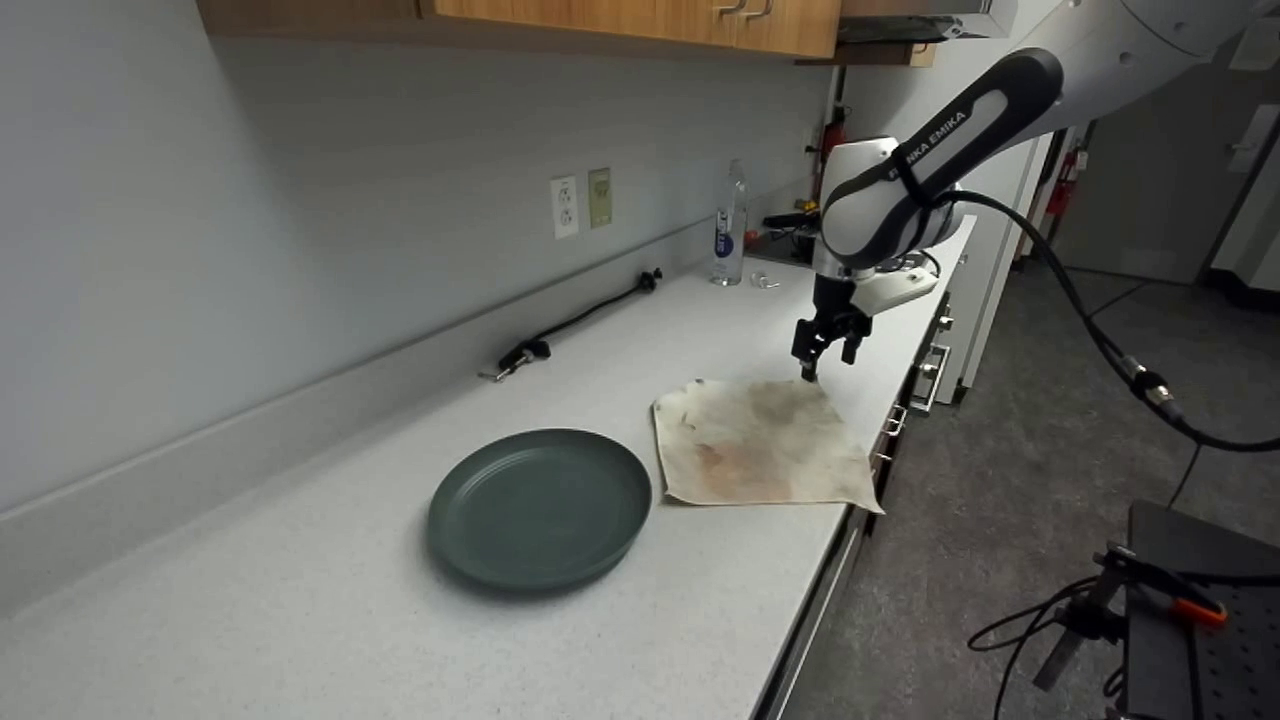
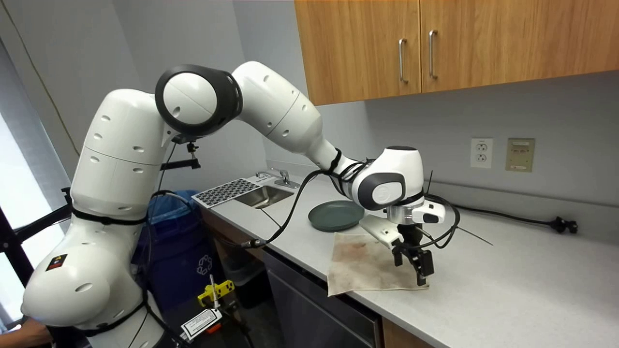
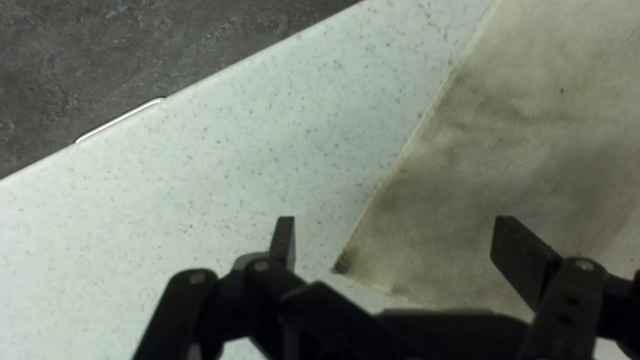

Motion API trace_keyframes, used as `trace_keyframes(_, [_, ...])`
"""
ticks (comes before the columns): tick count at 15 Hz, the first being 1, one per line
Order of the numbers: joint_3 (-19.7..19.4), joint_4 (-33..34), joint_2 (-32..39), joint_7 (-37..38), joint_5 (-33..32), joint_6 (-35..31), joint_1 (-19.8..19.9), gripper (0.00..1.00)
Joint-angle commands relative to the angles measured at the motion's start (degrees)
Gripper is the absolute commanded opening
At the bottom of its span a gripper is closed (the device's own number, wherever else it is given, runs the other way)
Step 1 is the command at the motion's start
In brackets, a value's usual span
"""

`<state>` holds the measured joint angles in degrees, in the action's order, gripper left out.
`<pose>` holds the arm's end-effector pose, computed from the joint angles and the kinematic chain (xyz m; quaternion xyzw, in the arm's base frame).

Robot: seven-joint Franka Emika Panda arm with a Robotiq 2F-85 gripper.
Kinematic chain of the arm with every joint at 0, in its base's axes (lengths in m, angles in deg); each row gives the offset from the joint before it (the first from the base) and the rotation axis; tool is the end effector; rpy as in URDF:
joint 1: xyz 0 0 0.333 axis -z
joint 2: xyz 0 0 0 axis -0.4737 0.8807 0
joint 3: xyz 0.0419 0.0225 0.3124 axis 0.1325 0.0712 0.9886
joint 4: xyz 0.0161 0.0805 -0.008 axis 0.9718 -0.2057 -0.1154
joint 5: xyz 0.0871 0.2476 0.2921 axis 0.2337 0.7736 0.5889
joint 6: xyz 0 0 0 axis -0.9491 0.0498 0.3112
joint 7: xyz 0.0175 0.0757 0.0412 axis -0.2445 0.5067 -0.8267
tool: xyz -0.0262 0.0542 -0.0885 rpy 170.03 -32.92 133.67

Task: Fold the towel into a triangle twice

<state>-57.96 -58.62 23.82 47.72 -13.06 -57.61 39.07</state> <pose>0.6086 -0.2003 0.2143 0.9877 -0.1534 -0.0047 0.0285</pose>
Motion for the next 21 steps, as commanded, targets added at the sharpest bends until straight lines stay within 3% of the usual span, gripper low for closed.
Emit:
trace_keyframes(1, [-0.8,5.0,4.3,-0.1,-2.1,0.1,-0.2,1.0])
trace_keyframes(8, [-1.9,9.6,9.3,1.3,-5.6,-0.8,-0.8,1.0])
trace_keyframes(18, [-0.8,12.5,12.1,1.5,-4.0,-0.2,-0.2,1.0])
trace_keyframes(20, [-0.8,12.5,12.1,1.7,-4.0,-0.2,-0.3,0.74])
trace_keyframes(21, [-0.8,12.6,12.1,1.9,-3.8,-0.2,-0.3,0.68])
